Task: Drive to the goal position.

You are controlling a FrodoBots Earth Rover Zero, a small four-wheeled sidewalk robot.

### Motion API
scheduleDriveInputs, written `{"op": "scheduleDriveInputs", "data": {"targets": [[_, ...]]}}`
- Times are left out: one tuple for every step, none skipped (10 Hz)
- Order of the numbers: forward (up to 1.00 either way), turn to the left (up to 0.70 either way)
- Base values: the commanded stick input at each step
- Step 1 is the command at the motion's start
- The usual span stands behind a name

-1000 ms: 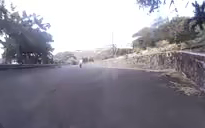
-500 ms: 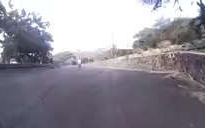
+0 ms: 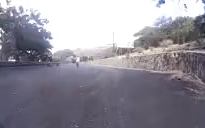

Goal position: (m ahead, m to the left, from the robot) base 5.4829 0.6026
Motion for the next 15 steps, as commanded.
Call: {"op": "scheduleDriveInputs", "data": {"targets": [[0.70,0.00],[0.70,0.00],[0.70,0.00],[0.70,0.00],[0.70,0.00],[0.70,0.00],[0.70,0.00],[0.70,0.00],[0.70,0.00],[0.70,0.00],[0.70,0.00],[0.70,0.00],[0.70,0.00],[0.70,0.00],[0.70,0.00]]}}
